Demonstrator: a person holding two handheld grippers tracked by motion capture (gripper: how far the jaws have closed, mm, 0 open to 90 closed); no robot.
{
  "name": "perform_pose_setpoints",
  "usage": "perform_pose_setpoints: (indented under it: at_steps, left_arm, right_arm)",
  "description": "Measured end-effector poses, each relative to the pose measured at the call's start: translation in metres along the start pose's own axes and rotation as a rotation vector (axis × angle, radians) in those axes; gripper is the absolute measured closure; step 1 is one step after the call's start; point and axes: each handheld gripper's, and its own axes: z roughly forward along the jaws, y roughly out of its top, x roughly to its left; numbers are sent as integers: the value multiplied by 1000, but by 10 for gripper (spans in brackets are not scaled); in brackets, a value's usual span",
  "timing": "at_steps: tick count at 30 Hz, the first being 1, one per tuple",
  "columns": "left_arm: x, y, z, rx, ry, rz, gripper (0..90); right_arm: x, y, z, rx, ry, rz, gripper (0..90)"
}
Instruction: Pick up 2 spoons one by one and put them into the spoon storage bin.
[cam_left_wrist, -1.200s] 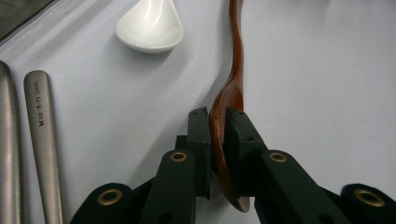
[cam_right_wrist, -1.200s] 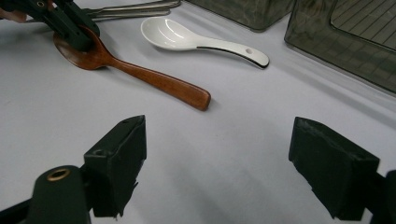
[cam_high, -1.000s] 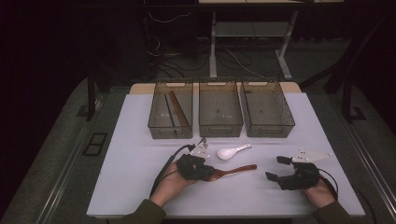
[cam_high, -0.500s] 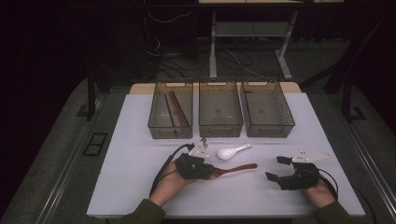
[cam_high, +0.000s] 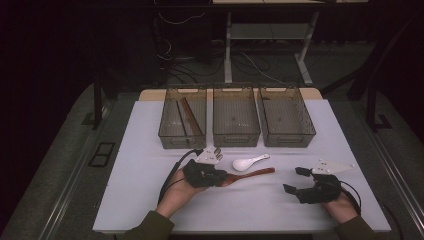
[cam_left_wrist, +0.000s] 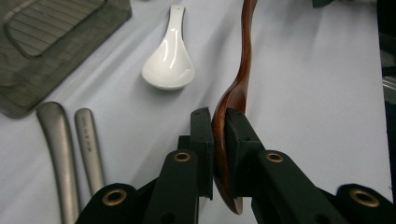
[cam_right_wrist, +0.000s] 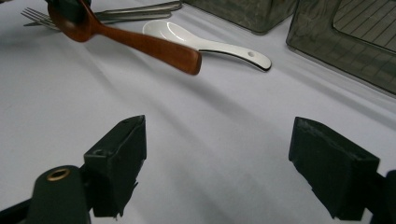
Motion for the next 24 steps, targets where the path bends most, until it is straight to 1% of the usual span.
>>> perform_pose_setpoints:
  at_steps: [2,10,12,13,20,24]
  left_arm:
    - [2,2,-3,-12,-1,3,819]
    - [10,12,-11,-54,26,13,819]
    - [12,15,-13,-61,33,17,819]
    - [13,16,-14,-66,36,13,819]
    - [26,26,-22,-102,57,5,819]
    - [34,34,-24,-109,66,5,819]
  right_arm:
    - [0,0,0,3,-4,-4,189]
    - [-1,0,1,8,-6,-4,189]
    - [0,0,0,0,0,3,189]
    - [0,0,0,-3,1,4,189]
    - [3,0,2,-1,-1,7,189]
    - [6,1,3,-6,4,11,188]
